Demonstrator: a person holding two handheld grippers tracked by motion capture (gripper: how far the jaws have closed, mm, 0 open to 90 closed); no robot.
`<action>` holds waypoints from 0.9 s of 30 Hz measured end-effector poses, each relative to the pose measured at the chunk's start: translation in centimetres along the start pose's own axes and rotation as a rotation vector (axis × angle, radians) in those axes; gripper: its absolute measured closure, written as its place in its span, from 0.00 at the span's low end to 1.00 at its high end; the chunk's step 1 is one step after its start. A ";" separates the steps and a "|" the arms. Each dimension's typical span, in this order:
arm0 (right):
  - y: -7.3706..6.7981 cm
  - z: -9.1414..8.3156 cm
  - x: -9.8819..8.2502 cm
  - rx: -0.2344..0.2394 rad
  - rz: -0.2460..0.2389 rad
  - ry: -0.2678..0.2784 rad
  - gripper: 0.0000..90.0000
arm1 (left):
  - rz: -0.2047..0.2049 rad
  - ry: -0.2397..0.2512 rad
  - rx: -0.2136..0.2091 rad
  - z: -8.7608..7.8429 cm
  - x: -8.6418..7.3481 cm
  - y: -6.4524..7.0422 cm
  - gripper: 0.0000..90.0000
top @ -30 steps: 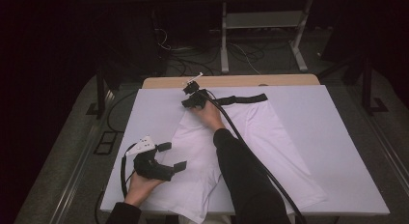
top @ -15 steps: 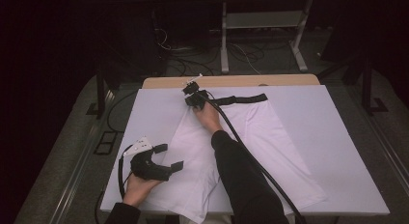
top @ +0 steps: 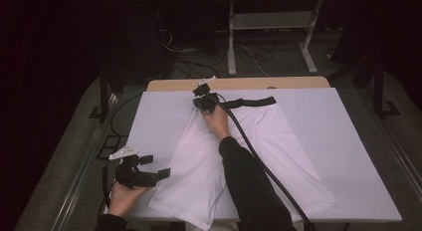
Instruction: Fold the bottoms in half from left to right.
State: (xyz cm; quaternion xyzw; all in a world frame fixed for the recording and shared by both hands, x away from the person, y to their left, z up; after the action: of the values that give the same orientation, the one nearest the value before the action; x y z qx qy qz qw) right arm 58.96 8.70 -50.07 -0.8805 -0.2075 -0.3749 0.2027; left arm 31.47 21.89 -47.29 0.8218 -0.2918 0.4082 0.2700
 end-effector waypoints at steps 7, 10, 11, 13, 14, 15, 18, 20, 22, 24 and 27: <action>0.0 -0.8 0.2 0.011 0.007 0.033 0.96 | -0.023 -0.050 -0.009 0.0 -0.7 -0.1 0.00; 0.1 -1.3 0.1 0.006 0.003 0.046 0.96 | -0.027 -0.076 -0.020 0.0 -0.9 0.2 0.00; 0.1 -1.4 0.1 0.007 0.001 0.049 0.96 | -0.028 -0.083 -0.023 0.0 -1.0 0.3 0.00; 0.1 -1.9 0.2 0.004 -0.003 0.061 0.96 | -0.026 -0.100 -0.029 -0.1 -1.2 0.4 0.00; 0.1 -2.1 0.2 0.003 -0.008 0.062 0.96 | -0.025 -0.106 -0.033 -0.1 -1.2 0.5 0.00; 0.1 -2.2 0.2 0.002 -0.012 0.066 0.96 | -0.025 -0.112 -0.034 -0.1 -1.3 0.6 0.00; 0.1 -2.5 0.2 -0.001 -0.017 0.068 0.96 | -0.027 -0.124 -0.040 -0.1 -1.5 0.7 0.00; 0.1 -2.6 0.2 0.003 -0.018 0.072 0.96 | -0.026 -0.135 -0.045 -0.2 -1.7 0.9 0.00; 0.1 -2.8 0.2 0.004 -0.014 0.075 0.96 | -0.025 -0.145 -0.052 -0.2 -1.9 1.0 0.00; 0.1 -2.9 0.2 0.004 -0.014 0.078 0.96 | -0.025 -0.159 -0.057 -0.3 -2.2 1.1 0.00; 0.1 -3.1 0.1 0.006 -0.016 0.078 0.96 | -0.030 -0.179 -0.059 -0.4 -2.6 1.3 0.00</action>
State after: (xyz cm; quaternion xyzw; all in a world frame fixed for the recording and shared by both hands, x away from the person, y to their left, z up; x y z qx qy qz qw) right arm 57.32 7.07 -48.04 -0.8629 -0.2076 -0.4100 0.2104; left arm 29.07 21.97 -49.01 0.8510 -0.3143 0.3202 0.2730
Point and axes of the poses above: each handheld gripper's, and its own axes: z roughly forward along the jaws, x roughly out of its top, y roughly to its right, the point moved 9 cm from there along z, roughly forward along the jaws, and after that the axes turned 9 degrees about z, right-handed, at the moved point
